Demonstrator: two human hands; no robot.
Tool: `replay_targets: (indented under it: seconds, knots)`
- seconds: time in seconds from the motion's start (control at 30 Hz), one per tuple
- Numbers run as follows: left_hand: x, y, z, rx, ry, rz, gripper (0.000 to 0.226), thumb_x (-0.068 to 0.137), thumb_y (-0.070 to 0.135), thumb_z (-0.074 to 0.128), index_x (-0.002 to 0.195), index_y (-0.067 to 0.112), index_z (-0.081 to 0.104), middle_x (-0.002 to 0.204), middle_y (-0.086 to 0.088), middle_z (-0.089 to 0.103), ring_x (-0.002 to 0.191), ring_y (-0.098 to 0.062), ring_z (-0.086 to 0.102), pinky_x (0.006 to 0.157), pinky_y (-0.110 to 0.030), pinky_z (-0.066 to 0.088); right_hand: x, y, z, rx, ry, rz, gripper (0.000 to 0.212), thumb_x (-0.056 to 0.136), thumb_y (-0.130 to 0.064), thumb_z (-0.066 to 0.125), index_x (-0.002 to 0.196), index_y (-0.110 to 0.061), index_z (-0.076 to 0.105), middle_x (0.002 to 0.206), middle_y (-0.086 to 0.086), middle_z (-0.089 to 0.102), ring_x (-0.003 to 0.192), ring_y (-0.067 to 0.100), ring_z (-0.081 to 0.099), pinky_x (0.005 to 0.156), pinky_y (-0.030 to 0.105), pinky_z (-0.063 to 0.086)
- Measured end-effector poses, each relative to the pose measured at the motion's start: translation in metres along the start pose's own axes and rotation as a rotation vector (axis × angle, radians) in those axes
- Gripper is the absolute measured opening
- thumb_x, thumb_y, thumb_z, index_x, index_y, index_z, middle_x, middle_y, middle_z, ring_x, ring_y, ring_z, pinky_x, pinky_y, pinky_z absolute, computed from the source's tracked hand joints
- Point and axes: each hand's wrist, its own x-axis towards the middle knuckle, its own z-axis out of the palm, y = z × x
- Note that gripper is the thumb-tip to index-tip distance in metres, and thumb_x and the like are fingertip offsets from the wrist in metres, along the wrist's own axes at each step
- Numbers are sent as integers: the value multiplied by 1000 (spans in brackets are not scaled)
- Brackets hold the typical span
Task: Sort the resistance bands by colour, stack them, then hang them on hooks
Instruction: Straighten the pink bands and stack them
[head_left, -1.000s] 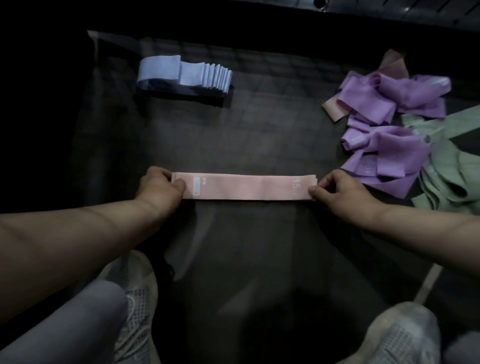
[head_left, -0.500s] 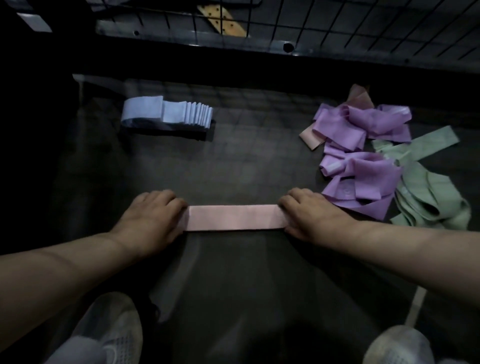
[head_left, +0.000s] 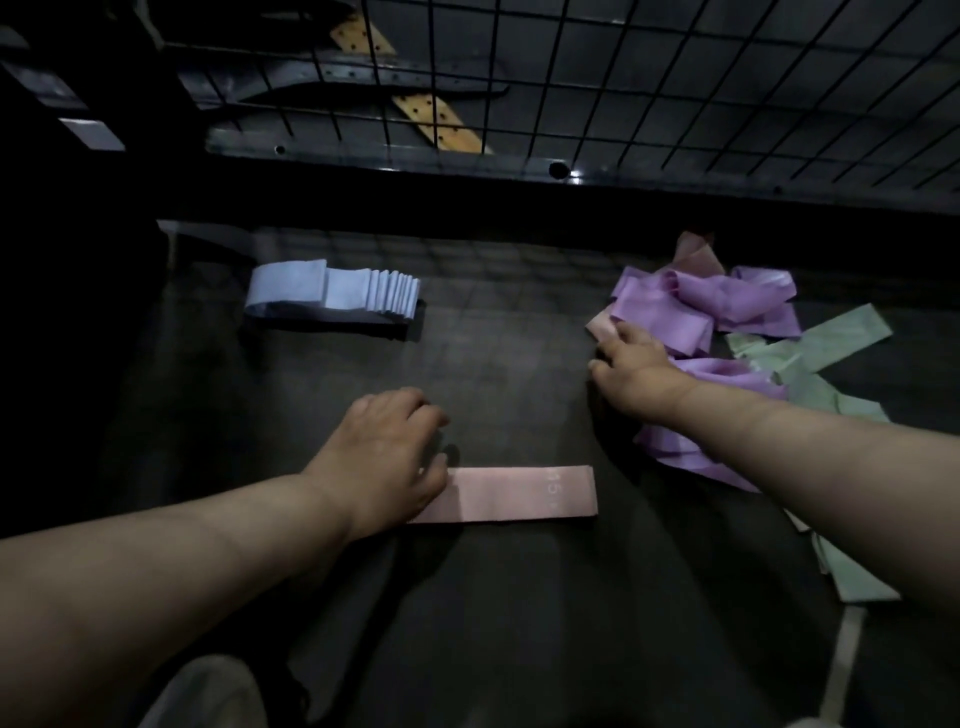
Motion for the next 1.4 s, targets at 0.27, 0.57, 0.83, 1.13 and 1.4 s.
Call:
replay_targets:
  seconds: [0.27, 0.57, 0.83, 1.13, 1.4]
  knots:
    - [24, 27, -12, -84, 15, 20, 52, 90, 52, 40, 134, 28, 50, 129, 5, 44, 127, -16, 39, 110, -29, 21, 2, 6, -7, 46, -11, -43, 59, 94, -19, 49, 151, -18, 34, 160, 4, 25, 141, 29, 36, 117, 38, 29]
    - [46, 48, -20, -314, 2, -86, 38, 94, 42, 54, 129, 28, 56, 131, 4, 49, 128, -16, 43, 109, -27, 26, -20, -1, -52, 493, 697, -160, 24, 85, -28, 76, 97, -9, 68, 93, 3, 69, 88, 11, 64, 79, 17, 42]
    - [85, 63, -34, -904, 124, -200, 47, 90, 15, 63, 136, 21, 52, 132, -2, 56, 118, -13, 54, 104, -26, 44, -47, -27, -114, 902, 422, -361, 25, 86, 1, 71, 109, -7, 66, 94, 7, 71, 82, 8, 68, 76, 30, 60]
    - [85, 50, -68, -1265, 91, 42, 70, 67, 13, 73, 133, 26, 55, 139, 3, 55, 127, -8, 50, 106, -34, 46, -77, -55, -136, 1181, -42, -478, 21, 96, -3, 54, 112, -9, 67, 96, 9, 74, 94, 26, 72, 79, 38, 59]
    - [63, 36, -60, -1321, -146, -37, 32, 73, 12, 70, 103, 4, 66, 93, -15, 68, 86, -27, 62, 84, -38, 50, -52, -57, -145, 1611, 8, -217, 18, 100, -6, 47, 108, -12, 62, 92, 5, 71, 83, 16, 70, 77, 35, 61]
